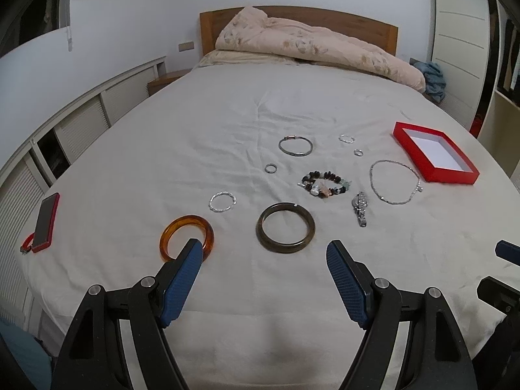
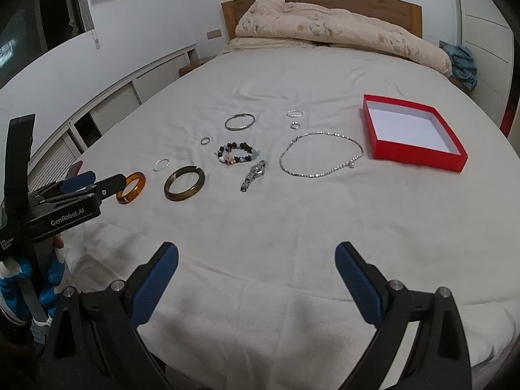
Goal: Organize jewelry
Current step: 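Grasp the twisted silver hoop with left gripper while right gripper grasps dark brown bangle, then lower the hoop into the red box with left gripper while right gripper drops the bangle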
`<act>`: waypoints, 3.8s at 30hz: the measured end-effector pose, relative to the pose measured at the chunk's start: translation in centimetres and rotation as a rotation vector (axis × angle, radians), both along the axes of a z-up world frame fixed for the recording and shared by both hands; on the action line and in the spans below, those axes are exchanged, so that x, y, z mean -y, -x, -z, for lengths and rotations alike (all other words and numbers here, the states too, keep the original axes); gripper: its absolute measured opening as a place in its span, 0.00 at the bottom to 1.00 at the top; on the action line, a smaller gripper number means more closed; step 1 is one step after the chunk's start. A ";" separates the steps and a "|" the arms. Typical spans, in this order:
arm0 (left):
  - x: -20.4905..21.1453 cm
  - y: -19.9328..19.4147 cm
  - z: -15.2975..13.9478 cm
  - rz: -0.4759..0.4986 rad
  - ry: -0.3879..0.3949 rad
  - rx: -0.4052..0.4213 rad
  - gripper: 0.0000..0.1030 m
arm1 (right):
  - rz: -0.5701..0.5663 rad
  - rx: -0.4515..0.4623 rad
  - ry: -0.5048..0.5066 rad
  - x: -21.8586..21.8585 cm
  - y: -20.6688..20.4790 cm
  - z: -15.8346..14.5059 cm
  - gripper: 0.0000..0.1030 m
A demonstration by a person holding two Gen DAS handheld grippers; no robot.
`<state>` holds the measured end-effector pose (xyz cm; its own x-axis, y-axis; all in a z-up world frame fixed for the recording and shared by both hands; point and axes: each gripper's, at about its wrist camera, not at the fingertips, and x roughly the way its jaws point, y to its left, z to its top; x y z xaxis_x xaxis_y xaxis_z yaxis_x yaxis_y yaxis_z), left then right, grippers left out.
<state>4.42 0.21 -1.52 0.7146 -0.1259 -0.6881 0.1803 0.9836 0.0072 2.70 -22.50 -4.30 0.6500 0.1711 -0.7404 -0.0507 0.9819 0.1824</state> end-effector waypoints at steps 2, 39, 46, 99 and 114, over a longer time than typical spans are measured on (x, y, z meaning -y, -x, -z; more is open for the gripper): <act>0.1 0.3 -0.2 0.003 0.002 -0.001 0.75 | 0.000 0.005 0.005 0.0 0.2 -0.3 0.94; -6.4 -18.6 7.9 0.199 -0.024 -0.348 0.37 | -0.226 -0.147 -0.083 -8.2 -16.1 6.0 0.47; -5.4 -20.1 9.8 0.262 -0.086 -0.400 0.23 | -0.250 -0.211 -0.095 -9.9 -19.3 9.2 0.37; 39.6 -24.8 4.9 0.523 -0.075 -0.285 0.04 | 0.204 -0.077 0.127 30.9 -21.4 5.2 0.09; 41.8 -25.7 9.4 0.496 -0.144 -0.316 0.06 | 0.108 -0.159 0.258 30.9 -22.9 9.0 0.12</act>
